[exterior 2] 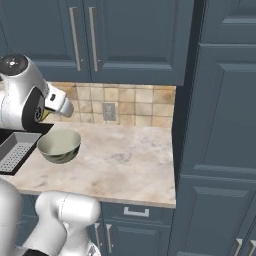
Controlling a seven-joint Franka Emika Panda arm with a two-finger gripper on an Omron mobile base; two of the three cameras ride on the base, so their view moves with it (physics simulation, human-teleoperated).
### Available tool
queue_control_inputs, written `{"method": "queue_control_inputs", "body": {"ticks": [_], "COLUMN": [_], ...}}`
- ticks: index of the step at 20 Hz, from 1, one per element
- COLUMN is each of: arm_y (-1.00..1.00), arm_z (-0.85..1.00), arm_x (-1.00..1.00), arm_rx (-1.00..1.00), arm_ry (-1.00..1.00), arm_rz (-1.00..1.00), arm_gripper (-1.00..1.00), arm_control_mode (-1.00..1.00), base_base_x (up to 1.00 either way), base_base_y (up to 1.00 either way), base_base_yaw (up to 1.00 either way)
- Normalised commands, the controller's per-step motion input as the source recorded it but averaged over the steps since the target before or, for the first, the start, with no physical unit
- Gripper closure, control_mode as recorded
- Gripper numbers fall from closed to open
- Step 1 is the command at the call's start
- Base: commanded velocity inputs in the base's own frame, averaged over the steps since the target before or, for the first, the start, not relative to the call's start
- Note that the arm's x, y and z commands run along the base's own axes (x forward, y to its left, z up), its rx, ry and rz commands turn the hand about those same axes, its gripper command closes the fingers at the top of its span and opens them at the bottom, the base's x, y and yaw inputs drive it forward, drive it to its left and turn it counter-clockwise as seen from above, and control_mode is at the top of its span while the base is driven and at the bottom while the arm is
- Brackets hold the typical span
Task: Pick the egg and butter from the fridge and place them by the bowl for mixing.
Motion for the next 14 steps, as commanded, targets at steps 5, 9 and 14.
{"method": "queue_control_inputs", "body": {"ticks": [5, 9, 14], "arm_y": [-0.40, -0.43, -0.38], "arm_z": [-0.42, -0.52, -0.50], "arm_x": [-0.15, 0.09, 0.48], "arm_rx": [0.00, 0.00, 0.00], "arm_ry": [0.01, 0.06, 0.17], "arm_rz": [0.10, 0.06, 0.00], "arm_gripper": [1.00, 1.00, 1.00], "arm_control_mode": [-1.00, -1.00, -1.00], "base_base_x": [0.00, 0.00, 0.00], "base_base_y": [0.00, 0.00, 0.00], "base_base_yaw": [0.00, 0.00, 0.00]}}
